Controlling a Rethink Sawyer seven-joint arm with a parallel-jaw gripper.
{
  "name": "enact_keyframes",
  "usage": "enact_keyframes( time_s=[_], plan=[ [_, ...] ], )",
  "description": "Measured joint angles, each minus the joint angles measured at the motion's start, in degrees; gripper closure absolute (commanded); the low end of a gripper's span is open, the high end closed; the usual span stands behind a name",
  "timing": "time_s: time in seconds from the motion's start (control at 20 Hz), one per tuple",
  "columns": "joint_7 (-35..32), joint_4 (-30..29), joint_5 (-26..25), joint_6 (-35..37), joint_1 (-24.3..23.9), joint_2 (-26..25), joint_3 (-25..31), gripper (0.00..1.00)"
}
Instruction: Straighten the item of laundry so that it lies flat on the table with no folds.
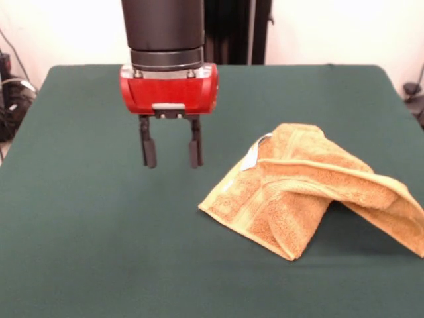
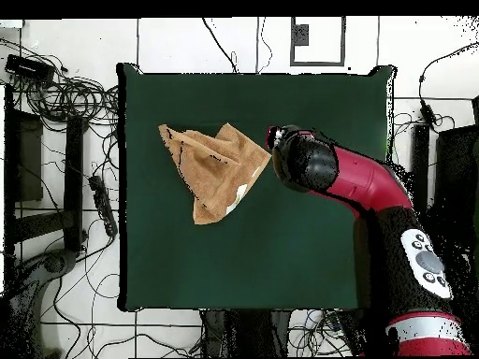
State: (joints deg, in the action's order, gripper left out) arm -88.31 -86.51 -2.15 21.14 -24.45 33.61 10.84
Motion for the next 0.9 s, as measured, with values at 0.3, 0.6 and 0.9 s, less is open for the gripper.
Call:
enact_keyframes(
  time_s=[0.3,0.6,0.9],
  plan=[
    [0.0,-1.86,2.5,-2.55,0.0,-0.2,0.83,0.0],
    [0.0,-2.52,4.18,-4.9,0.05,-0.95,1.58,0.0],
    [0.0,-3.89,5.85,-7.96,-0.01,-1.85,3.09,0.0]
  ],
)
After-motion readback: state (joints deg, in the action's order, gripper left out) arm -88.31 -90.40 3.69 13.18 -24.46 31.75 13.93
